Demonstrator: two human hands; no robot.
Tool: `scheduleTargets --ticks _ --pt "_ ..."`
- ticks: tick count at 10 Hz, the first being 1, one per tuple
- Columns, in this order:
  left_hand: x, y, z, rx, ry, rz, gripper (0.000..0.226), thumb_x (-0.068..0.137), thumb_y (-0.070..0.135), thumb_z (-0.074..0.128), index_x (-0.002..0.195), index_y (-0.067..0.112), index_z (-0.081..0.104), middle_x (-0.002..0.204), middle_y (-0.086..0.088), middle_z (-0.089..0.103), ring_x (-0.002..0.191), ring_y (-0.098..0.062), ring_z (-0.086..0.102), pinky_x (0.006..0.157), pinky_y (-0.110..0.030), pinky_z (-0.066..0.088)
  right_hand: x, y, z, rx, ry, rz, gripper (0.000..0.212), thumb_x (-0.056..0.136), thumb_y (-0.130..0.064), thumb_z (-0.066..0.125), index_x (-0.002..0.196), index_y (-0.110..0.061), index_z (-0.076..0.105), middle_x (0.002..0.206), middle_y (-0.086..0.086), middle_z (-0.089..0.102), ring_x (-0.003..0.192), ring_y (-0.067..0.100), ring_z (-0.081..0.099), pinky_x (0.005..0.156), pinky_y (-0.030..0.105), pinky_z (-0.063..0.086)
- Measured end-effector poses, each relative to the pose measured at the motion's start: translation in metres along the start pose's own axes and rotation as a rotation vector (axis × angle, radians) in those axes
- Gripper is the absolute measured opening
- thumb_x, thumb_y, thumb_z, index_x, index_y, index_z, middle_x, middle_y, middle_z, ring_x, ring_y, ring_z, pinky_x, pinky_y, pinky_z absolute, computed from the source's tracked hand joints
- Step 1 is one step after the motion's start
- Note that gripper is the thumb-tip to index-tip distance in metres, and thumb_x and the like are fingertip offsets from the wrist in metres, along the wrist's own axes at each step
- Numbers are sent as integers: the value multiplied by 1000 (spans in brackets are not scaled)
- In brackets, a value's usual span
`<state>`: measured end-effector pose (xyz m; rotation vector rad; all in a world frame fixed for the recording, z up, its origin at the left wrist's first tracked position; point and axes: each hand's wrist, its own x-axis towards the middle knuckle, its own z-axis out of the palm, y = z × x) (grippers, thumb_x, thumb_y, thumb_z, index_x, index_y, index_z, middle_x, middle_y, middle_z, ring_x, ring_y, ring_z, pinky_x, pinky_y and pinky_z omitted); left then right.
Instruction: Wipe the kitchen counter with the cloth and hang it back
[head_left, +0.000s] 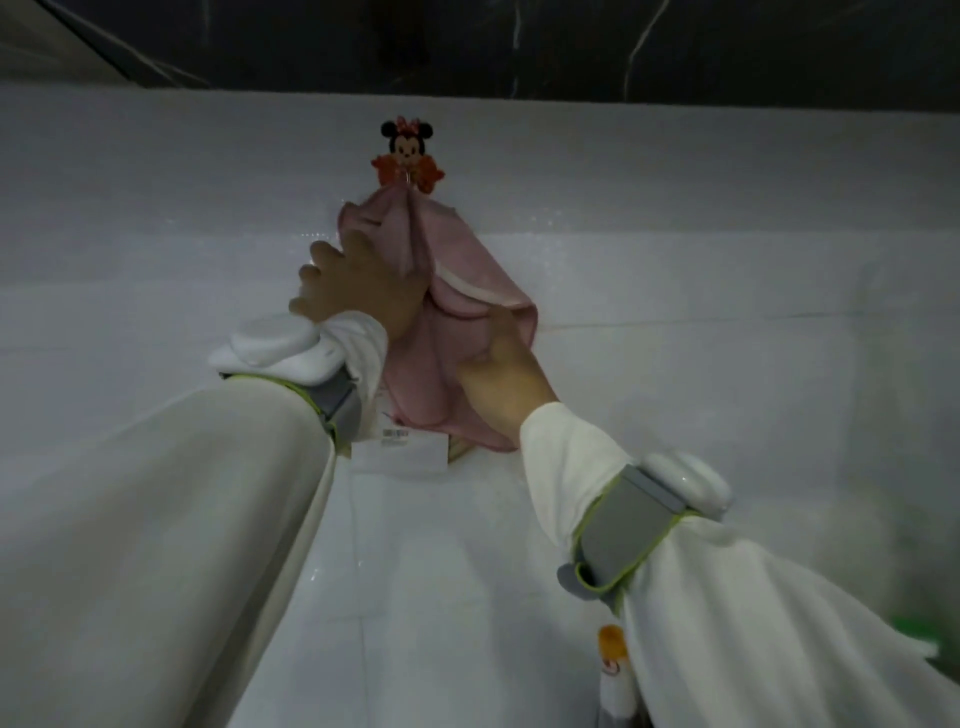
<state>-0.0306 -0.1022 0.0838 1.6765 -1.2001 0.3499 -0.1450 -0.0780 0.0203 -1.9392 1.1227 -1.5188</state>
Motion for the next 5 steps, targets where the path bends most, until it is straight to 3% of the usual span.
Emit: scheduleTargets --ticks 1,3,5 --pt "-19 -15 1 -64 82 23 64 81 49 60 131 13 42 134 -14 41 124 -33 40 99 -45 31 -9 -6 2 -27 39 18 46 80 -12 48 123 -19 37 116 13 55 102 30 54 83 28 40" --pt "-33 -13 -11 -133 138 28 62 78 41 58 132 15 42 132 -13 42 121 -30 43 96 -41 32 -10 -16 5 -128 27 27 33 76 -13 50 109 -11 52 114 17 61 103 33 57 93 38 46" --pt "-34 -17 -32 -145 97 92 63 81 45 50 135 14 40 133 -14 41 122 -31 42 98 -42 33 -10 -29 -5 -184 68 -47 18 77 -6 47 89 -7 60 83 9 57 91 32 59 81 30 46"
